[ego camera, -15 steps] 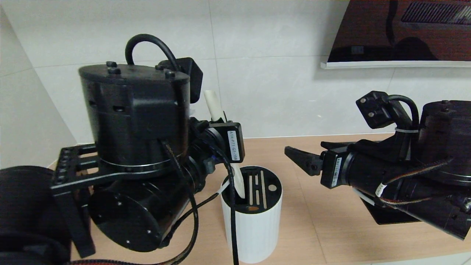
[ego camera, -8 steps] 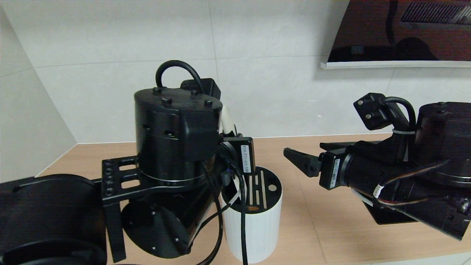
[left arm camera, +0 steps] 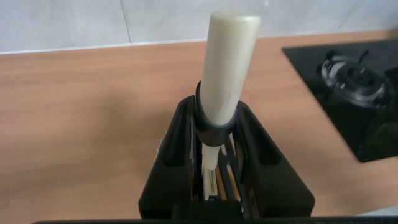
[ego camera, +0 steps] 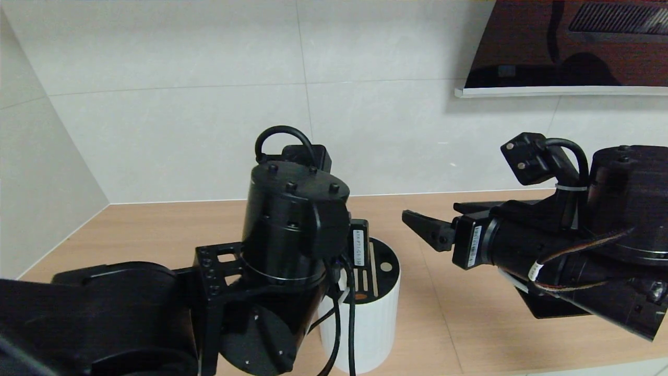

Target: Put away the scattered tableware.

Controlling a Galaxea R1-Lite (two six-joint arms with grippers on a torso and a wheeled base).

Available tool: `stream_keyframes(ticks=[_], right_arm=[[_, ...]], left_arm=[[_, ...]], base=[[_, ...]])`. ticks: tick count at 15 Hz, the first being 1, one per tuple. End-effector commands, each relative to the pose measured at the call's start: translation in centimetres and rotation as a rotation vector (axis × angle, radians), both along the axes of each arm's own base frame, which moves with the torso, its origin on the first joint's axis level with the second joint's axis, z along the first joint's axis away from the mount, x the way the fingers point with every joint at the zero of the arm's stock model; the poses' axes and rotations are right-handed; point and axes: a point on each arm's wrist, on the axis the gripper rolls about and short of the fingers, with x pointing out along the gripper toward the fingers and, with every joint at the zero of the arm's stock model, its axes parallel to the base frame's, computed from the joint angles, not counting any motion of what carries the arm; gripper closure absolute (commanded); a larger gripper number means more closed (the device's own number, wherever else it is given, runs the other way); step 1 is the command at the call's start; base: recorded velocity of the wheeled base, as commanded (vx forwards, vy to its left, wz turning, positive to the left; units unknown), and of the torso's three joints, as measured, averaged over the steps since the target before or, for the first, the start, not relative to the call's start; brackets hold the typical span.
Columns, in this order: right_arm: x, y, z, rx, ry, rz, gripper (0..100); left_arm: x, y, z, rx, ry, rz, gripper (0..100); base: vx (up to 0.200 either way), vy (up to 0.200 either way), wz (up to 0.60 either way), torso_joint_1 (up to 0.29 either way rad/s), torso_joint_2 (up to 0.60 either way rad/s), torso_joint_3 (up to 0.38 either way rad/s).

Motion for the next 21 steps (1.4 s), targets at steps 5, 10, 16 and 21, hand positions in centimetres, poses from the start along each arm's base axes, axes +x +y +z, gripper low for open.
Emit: stream_keyframes(ticks=[5,10,16,21], right_arm=[[0.0,0.0,-0.1,-0.002,0.003,0.001,0],[0.0,0.0,-0.1,-0.004,0.002,0.001,0],[0.0,0.0,-0.1,-0.004,0.002,0.001,0],[0.0,0.0,-0.1,-0.004,0.002,0.001,0]], left_arm=[[0.1,-0.6,-2.1,0.048,0.042,-0.008,100],[0.2,-0.8,-3.8,0.094,0.075,-0.007,100],[0.3,-0.9,-4.3,0.106,0.084,-0.008,100],[0.2,-0.8,-4.0,0.100,0.079,-0.008,0]], base=[[0.000,0.000,0.00,0.000,0.00,0.000],[0.000,0.000,0.00,0.000,0.00,0.000],[0.000,0.000,0.00,0.000,0.00,0.000],[0.000,0.000,0.00,0.000,0.00,0.000]])
